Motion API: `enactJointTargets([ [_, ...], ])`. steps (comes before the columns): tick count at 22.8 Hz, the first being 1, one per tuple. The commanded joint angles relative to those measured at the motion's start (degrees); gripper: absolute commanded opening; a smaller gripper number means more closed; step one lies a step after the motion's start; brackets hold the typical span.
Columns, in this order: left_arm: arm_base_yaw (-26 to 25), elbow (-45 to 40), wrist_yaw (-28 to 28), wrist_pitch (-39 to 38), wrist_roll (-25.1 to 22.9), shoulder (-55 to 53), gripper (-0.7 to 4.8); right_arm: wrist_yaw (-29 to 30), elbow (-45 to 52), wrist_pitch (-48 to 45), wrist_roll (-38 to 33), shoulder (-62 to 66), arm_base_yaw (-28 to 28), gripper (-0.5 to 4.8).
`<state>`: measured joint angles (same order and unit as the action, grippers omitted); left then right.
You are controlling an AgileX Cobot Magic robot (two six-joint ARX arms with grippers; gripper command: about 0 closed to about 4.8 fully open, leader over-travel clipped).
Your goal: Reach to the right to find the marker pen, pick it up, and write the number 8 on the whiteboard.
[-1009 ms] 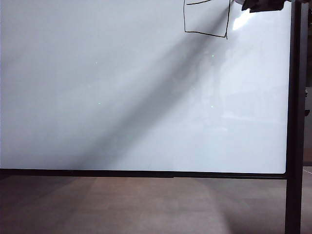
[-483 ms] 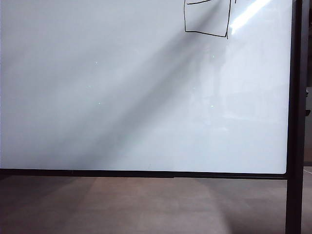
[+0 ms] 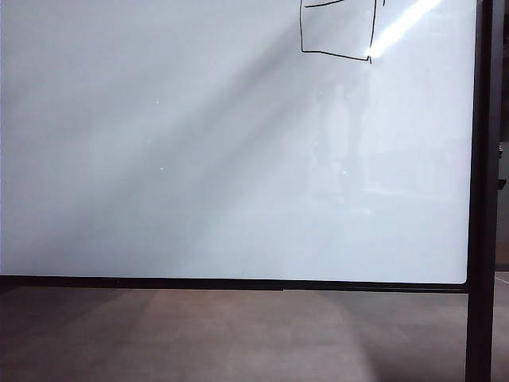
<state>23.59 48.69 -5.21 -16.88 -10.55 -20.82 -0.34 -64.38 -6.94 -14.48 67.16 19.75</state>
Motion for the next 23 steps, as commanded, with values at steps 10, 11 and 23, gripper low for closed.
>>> enactJointTargets([
  [10, -12.44, -5.6, -0.17, -0.35, 0.02, 4.9, -0.05, -2.73, 4.66, 1.44, -0.28, -12.79, 7.61, -0.05],
  [11, -13.66, -6.73, -0.15, -0.9, 0.04, 5.66, -0.05, -2.75, 4.63, 1.49, -0.26, -13.4, 8.13, -0.05],
  [23, -25.92, -18.51, -0.13, -6.8, 0.02, 18.6, -0.05, -4.9, 4.66, 8.24, 1.01, -17.94, 13.25, -0.05],
])
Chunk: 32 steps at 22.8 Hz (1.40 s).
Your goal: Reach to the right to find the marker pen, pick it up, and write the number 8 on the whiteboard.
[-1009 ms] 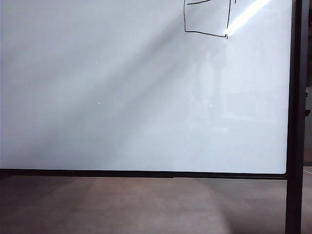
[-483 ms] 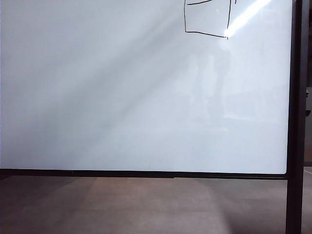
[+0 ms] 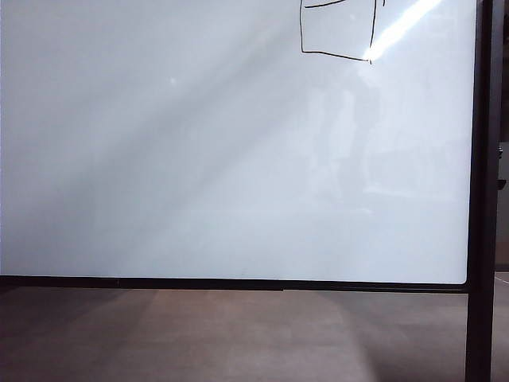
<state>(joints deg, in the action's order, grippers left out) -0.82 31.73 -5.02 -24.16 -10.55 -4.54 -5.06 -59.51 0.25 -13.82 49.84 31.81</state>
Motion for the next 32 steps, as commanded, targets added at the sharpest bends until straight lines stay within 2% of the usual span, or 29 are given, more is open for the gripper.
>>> enactJointTargets([
  [1, -1.97, -2.19, -0.39, 0.57, 0.02, 3.17, -0.05, -0.2, -0.2, 1.49, 0.42, -0.87, 1.7, -0.05],
  [8, -2.97, -3.74, -0.24, 1.2, 0.04, 4.28, -0.05, -0.46, 1.31, 4.39, 0.39, -2.99, 5.07, -0.05],
  [17, -0.61, -5.35, -0.59, 0.9, 0.02, 4.28, -0.05, -4.61, 3.06, 4.66, 0.37, -5.42, 10.69, -0.05],
  [19, -0.5, -5.9, -0.61, 0.24, 0.02, 4.28, -0.05, -6.99, 3.06, 4.68, 0.72, -5.62, 11.67, -0.05],
  [23, 1.42, -11.69, -0.28, 1.2, 0.02, 4.28, -0.05, -9.57, 3.08, 4.79, 1.88, -5.73, 13.03, -0.05],
  [32, 6.12, -24.61, -0.44, 5.75, 0.02, 4.28, -0.05, -10.49, 3.08, 5.55, 2.19, -6.23, 13.0, -0.05],
])
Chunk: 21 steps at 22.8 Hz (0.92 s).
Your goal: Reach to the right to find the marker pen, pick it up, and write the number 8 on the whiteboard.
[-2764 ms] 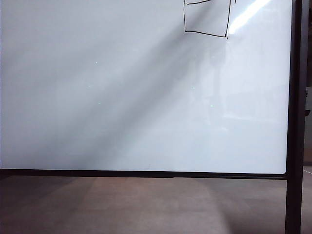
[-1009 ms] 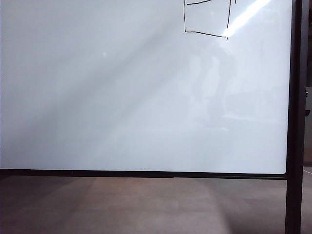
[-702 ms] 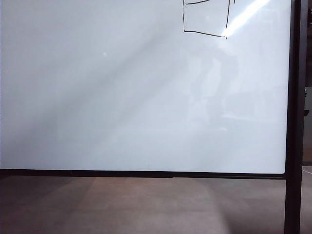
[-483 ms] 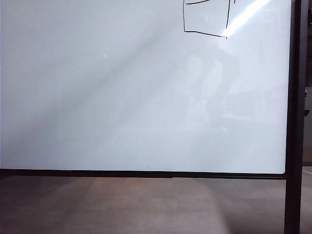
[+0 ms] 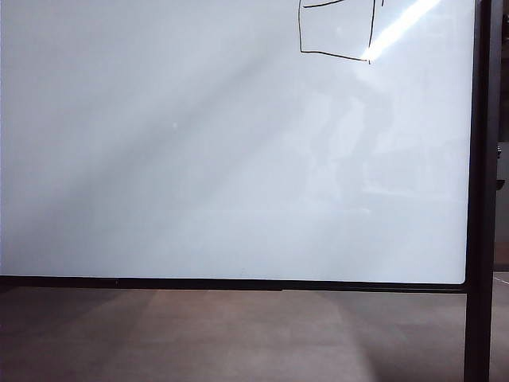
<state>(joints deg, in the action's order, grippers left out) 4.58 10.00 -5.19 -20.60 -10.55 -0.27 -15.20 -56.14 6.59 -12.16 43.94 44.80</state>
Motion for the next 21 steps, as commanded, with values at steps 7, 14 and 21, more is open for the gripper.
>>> enactJointTargets([
  [7, -0.13, -8.39, -0.22, 9.31, 0.24, 0.04, -0.05, -0.76, -0.17, -0.94, 1.92, -0.63, -0.04, -0.05],
  [14, -6.84, -9.53, 0.44, 16.09, 0.24, 0.04, -0.05, -1.81, -0.17, -2.14, 3.21, -1.07, -0.04, -0.05],
  [21, -9.7, -9.51, 0.02, 14.43, 0.24, 0.04, -0.05, -1.75, -0.17, -2.51, 3.65, -2.14, -0.04, -0.05],
])
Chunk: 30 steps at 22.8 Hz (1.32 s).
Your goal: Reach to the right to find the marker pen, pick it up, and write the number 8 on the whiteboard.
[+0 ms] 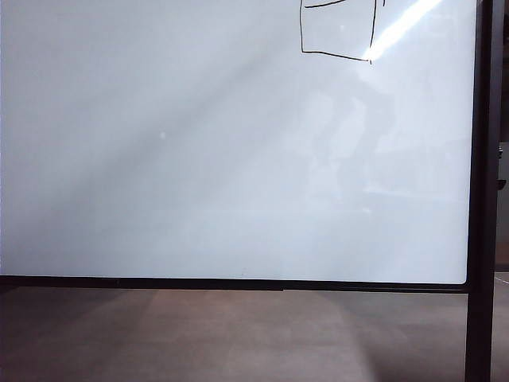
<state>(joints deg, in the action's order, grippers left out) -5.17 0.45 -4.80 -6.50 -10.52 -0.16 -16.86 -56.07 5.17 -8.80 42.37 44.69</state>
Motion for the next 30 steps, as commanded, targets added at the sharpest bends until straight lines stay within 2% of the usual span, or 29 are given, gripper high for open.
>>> enactJointTargets([
  [1, 0.04, 0.04, -0.39, 0.33, 0.22, -0.07, -0.05, -0.11, -0.24, -0.96, 0.28, -0.92, 0.07, -0.05],
  [4, 0.04, 0.04, -0.39, 0.26, 0.22, -0.07, -0.05, -0.48, -0.24, -0.83, 0.28, -1.33, 0.07, -0.05],
  [10, 0.04, 0.04, -2.14, 0.55, 0.87, -0.07, -0.05, -6.78, 0.96, 3.56, 0.44, -7.65, 0.07, -0.05],
  [13, 0.02, 0.04, -1.62, 2.78, 9.4, -0.07, -0.05, -9.22, 1.99, 8.02, 0.66, -12.37, 0.04, -0.05],
  [17, 0.02, 0.04, -1.6, 9.33, 15.45, -0.07, -0.05, -10.27, 6.29, 10.21, 1.27, -17.31, 0.07, -0.05],
  [20, 0.02, 0.04, -1.46, 12.37, 15.47, -0.07, -0.05, -10.43, 12.17, 9.75, 0.92, -22.14, 0.04, -0.05],
  [25, 0.02, 0.04, -1.49, 12.15, 15.45, -0.07, -0.05, -11.43, 25.55, 8.83, 1.64, -33.9, 0.0, -0.05],
  [30, 0.02, 0.04, -1.49, 12.13, 15.45, -0.07, -0.05, -12.2, 34.36, 6.05, 1.57, -42.47, 0.02, -0.05],
])
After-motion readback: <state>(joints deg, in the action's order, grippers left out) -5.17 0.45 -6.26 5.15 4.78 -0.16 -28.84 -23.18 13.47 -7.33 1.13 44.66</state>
